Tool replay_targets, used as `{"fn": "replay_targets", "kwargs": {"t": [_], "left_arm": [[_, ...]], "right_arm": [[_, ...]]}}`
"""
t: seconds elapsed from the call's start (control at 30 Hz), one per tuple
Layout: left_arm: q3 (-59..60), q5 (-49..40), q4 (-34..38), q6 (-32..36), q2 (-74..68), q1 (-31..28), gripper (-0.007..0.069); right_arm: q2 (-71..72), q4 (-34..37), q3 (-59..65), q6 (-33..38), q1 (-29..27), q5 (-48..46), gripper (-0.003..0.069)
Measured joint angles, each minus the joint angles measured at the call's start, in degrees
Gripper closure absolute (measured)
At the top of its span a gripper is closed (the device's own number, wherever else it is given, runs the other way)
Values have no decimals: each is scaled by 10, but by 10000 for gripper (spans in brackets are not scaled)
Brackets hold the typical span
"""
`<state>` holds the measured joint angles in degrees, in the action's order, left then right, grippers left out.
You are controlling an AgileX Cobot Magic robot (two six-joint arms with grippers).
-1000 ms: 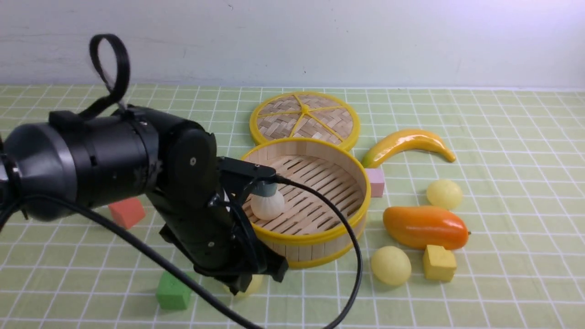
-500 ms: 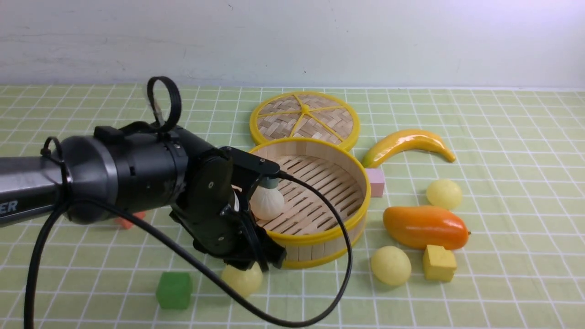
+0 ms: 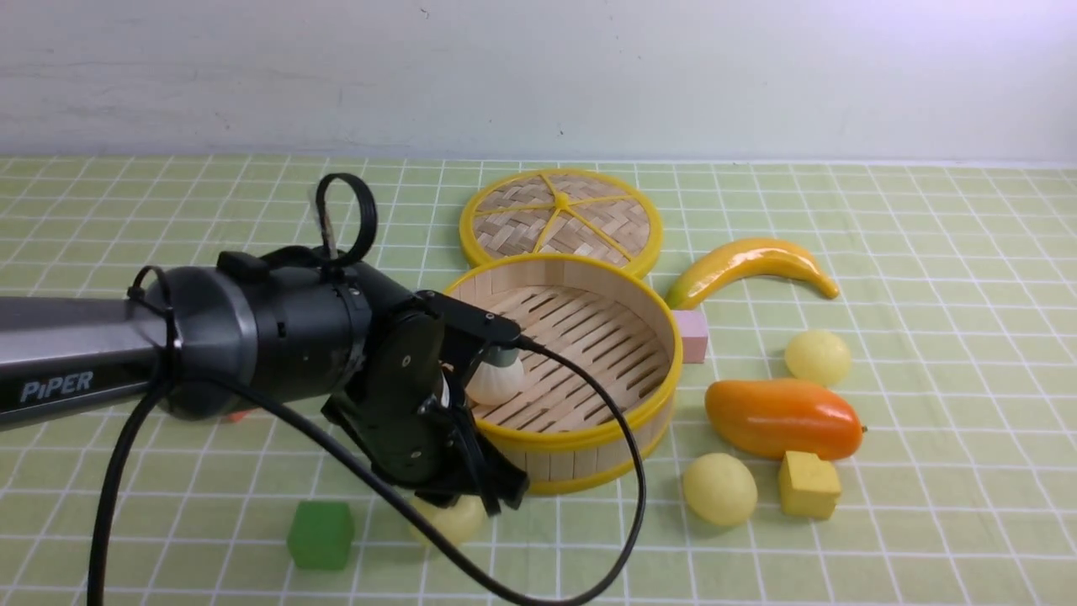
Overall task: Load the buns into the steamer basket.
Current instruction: Use the left arm to grab a steamed stuffed bun, then use the left arm to put the steamed stuffed bun into the steamer
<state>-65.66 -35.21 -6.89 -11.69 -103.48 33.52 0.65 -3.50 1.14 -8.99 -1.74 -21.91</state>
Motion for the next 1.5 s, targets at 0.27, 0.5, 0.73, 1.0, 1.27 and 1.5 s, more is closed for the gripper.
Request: {"fn": "replay_targets", "kwargs": {"t": [0.27, 0.5, 0.73, 1.0, 1.27, 1.5], "left_arm": [[-6, -47, 16, 0, 9, 0, 638], [-35, -103, 42, 8, 69, 0, 638], [-114, -144, 123, 74, 107, 0, 638], [-261, -137, 178, 131, -3, 0, 638], [-385, -160, 170, 132, -173, 0, 634], [-418, -184, 158, 132, -198, 0, 438]], "right_arm": [[0, 0, 0, 0, 0, 0, 418], [0, 0, 0, 0, 0, 0, 418], [0, 0, 0, 0, 0, 0, 418], [0, 0, 0, 0, 0, 0, 418], [0, 0, 0, 0, 0, 0, 418], [0, 0, 0, 0, 0, 0, 418]]}}
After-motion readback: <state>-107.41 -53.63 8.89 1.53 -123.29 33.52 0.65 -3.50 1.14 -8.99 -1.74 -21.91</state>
